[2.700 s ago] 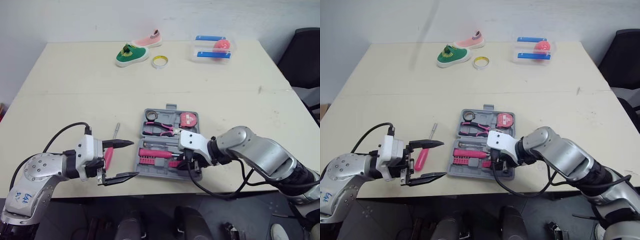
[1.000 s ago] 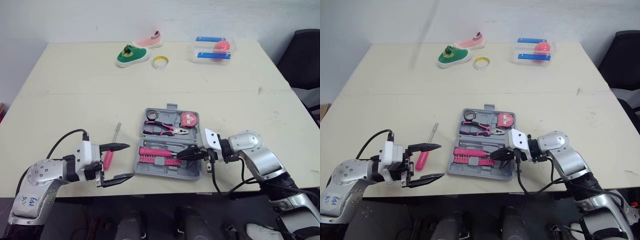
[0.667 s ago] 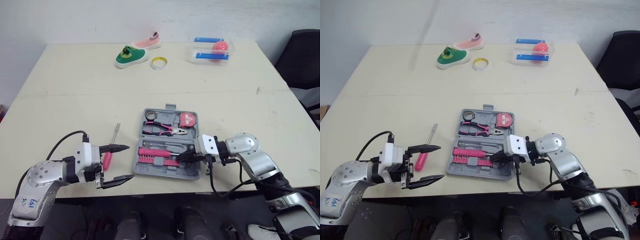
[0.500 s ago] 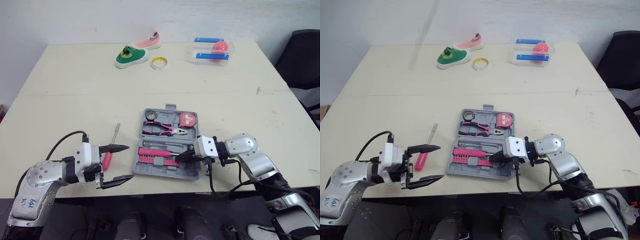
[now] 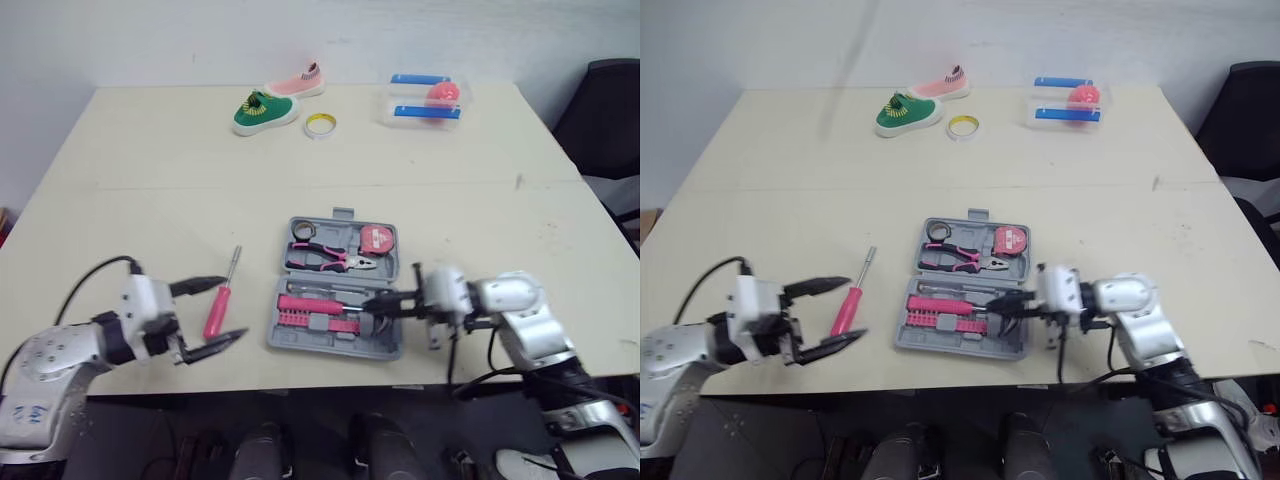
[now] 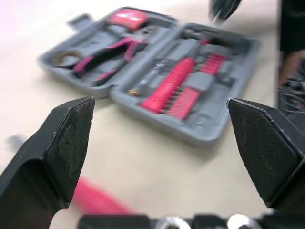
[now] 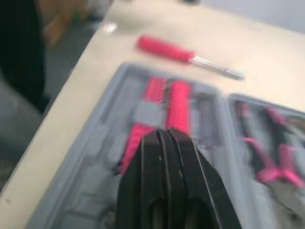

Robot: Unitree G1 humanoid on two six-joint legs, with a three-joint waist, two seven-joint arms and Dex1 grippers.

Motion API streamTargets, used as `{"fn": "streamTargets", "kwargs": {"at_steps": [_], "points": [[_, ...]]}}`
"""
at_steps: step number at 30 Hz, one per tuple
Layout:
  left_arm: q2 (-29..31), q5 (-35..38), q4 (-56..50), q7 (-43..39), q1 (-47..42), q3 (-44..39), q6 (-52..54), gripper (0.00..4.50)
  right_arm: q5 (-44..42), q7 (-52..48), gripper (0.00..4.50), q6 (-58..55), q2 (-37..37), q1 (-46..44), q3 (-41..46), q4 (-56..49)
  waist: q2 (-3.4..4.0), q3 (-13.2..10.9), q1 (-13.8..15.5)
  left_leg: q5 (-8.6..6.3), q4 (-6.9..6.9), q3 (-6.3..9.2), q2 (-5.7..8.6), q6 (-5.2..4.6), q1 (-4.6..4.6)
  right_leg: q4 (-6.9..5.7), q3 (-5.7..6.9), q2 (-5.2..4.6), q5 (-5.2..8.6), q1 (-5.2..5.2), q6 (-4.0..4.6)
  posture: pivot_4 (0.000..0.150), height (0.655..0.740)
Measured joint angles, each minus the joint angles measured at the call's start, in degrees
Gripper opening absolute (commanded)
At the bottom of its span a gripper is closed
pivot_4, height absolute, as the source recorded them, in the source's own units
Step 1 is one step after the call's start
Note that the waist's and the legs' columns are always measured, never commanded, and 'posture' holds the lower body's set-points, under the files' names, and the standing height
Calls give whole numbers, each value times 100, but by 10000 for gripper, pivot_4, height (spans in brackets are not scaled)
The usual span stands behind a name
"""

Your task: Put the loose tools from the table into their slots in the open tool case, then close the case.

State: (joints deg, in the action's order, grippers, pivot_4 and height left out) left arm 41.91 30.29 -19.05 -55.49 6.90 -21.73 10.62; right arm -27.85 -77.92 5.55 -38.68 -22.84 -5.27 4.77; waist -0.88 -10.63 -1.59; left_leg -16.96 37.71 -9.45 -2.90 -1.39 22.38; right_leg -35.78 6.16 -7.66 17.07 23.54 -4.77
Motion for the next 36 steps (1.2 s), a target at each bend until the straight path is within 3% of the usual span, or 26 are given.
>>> {"fn": "streamTargets", "kwargs": {"at_steps": [2,5,8,12,15,20,29,33,36], "points": [[59,-1,176,151,207,-488,24,45000,-378,-72,13559,-411,-489,174,581,-57,0,0,3,-5,-4,4,-1,-2,-1,13,4,0,0,-4,1,1500,7400],[50,-31,523,304,450,-1020,-34,45000,-347,-187,29134,-170,-812,352,1040,241,-1,0,-8,-28,-9,2,-2,-14,-3,15,5,4,1,-3,2,1500,7400],[54,-245,1521,476,908,-1874,-306,45000,94,-126,43650,750,-1310,266,1768,2042,3,-2,-20,-24,-13,-26,1,-26,-10,14,27,8,1,7,2,1500,7400],[38,-411,2092,742,966,-2096,-531,45000,542,-86,44445,1765,-1638,-50,1997,3706,2,-2,-24,-39,-11,-27,-2,2,-15,13,24,5,1,5,2,1500,7400],[-76,-480,2377,1051,1182,-2450,-564,45000,1065,485,44445,2346,-2044,-65,2040,5130,3,-2,-27,-33,-18,-33,1,28,-14,18,-2,-3,4,11,6,1500,7400],[-181,-388,2173,1175,1319,-2542,-463,45000,1524,1132,44445,2599,-2184,-273,2051,5973,3,-2,-118,-26,-23,-34,-3,44,-15,18,-17,-1,4,11,6,1500,7400],[-359,-96,1227,1201,1413,-2399,-30,45000,1358,828,44445,2394,-1653,-529,2072,5510,3,-2,-228,-10,-44,-36,-10,58,-25,14,-18,16,6,8,10,1500,7400],[-367,149,375,1316,1227,-2002,400,45000,946,536,44445,1851,-1177,-475,2065,4302,4,-2,-172,-8,-37,-34,-8,54,-26,5,-21,12,3,5,5,1500,7400],[-372,342,-406,1629,1185,-1655,959,45000,503,477,44445,1096,-1019,-137,2078,3041,16,-2,-158,32,-47,55,10,20,-19,22,63,-11,2,-54,3,1500,7400]]}}
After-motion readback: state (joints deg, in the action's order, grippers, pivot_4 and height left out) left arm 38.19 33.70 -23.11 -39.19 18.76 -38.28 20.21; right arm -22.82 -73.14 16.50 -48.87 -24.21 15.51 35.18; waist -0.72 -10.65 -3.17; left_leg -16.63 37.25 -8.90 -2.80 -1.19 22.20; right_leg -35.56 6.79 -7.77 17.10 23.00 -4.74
